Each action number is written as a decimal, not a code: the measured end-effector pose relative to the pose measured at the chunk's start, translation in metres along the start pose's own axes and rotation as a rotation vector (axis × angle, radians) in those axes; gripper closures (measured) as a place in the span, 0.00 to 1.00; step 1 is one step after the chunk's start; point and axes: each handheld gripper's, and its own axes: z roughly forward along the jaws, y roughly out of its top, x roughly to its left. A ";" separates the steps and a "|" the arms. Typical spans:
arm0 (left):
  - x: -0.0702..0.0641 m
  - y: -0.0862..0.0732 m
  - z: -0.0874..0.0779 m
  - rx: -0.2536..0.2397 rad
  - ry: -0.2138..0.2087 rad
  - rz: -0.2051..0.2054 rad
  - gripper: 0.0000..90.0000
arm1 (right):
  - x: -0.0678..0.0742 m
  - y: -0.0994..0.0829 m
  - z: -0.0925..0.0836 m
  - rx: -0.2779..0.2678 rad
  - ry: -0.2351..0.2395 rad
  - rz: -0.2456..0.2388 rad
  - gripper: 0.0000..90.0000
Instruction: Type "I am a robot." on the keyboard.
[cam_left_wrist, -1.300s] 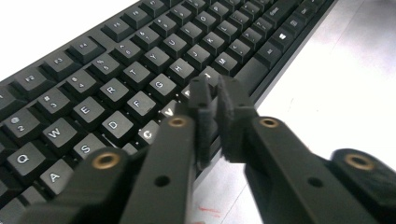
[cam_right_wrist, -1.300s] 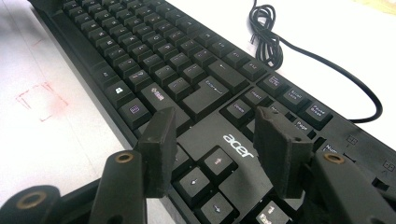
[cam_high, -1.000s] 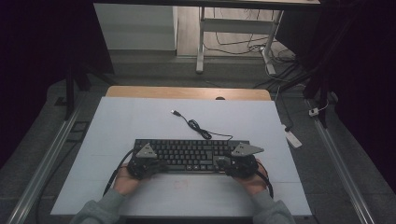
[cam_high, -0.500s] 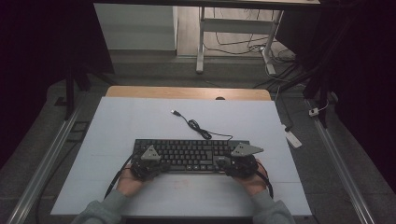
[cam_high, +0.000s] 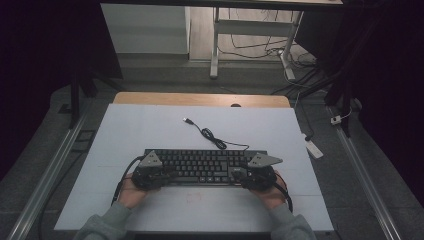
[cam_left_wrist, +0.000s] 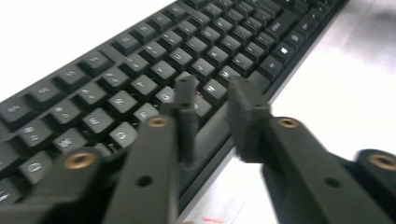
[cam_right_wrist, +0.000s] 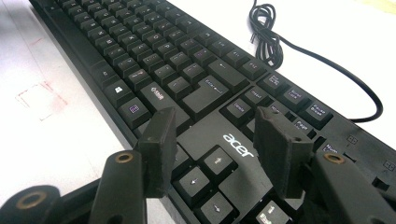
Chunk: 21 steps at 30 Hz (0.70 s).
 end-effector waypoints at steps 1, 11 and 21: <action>0.002 0.000 -0.002 -0.003 0.008 -0.008 0.68 | 0.000 0.000 0.000 -0.001 -0.001 0.001 0.55; 0.021 -0.006 -0.014 -0.013 0.047 -0.089 0.51 | 0.000 0.000 0.000 0.000 0.001 0.001 0.55; 0.030 -0.009 -0.020 -0.018 0.071 -0.118 0.49 | 0.000 0.000 0.000 0.002 0.000 -0.001 0.55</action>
